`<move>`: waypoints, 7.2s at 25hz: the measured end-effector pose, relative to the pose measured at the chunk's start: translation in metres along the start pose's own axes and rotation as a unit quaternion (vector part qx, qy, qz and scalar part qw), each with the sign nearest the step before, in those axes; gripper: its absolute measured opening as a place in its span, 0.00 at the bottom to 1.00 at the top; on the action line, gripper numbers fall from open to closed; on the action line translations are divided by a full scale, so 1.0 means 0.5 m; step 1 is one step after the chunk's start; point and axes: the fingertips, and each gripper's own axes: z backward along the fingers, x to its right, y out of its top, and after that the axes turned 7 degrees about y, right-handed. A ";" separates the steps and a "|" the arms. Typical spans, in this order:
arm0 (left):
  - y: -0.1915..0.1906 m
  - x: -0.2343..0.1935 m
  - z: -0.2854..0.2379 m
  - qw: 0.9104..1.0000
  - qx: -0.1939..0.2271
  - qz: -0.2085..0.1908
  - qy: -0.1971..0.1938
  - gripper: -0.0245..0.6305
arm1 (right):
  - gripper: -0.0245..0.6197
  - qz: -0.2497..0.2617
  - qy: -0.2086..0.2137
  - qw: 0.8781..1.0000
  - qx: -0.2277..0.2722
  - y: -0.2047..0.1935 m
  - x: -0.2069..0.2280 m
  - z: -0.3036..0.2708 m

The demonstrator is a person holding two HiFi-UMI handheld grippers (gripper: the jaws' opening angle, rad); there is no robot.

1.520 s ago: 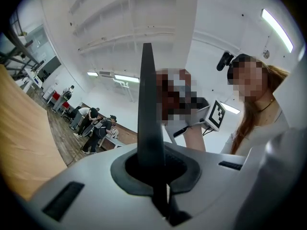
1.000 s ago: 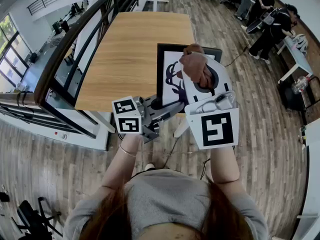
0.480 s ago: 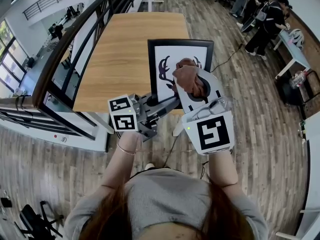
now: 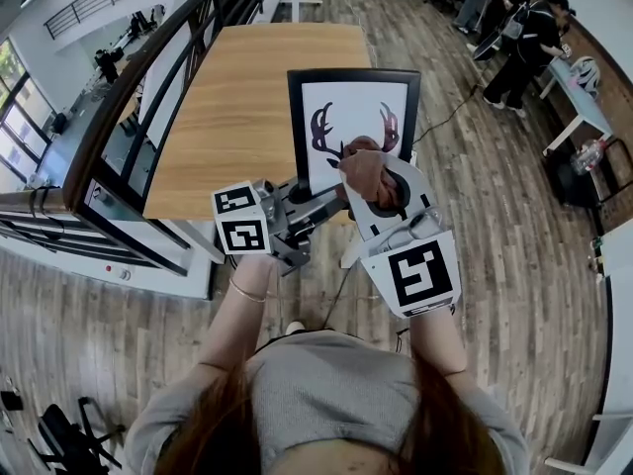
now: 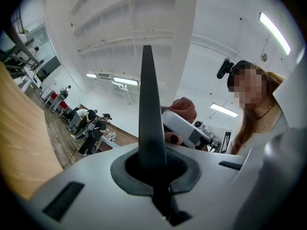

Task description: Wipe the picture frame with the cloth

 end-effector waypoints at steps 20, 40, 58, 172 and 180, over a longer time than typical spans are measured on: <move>0.005 0.004 -0.003 1.000 0.009 -0.005 0.012 0.07 | 0.11 -0.125 0.041 0.991 0.000 -0.075 -0.031 0.050; 0.004 -0.008 0.001 0.999 0.025 0.002 0.028 0.07 | 0.11 -0.167 0.105 0.980 -0.030 -0.148 -0.094 0.077; 0.007 0.011 0.004 1.000 0.002 0.015 -0.001 0.07 | 0.11 -0.044 -0.144 0.966 0.209 0.143 0.247 0.144; 0.001 -0.014 0.010 0.995 0.056 0.088 0.007 0.07 | 0.11 -0.140 -0.012 0.989 0.049 -0.131 -0.027 0.106; -0.020 -0.041 0.013 0.992 0.054 0.109 0.030 0.07 | 0.11 -0.200 0.001 0.979 0.045 -0.164 -0.032 0.101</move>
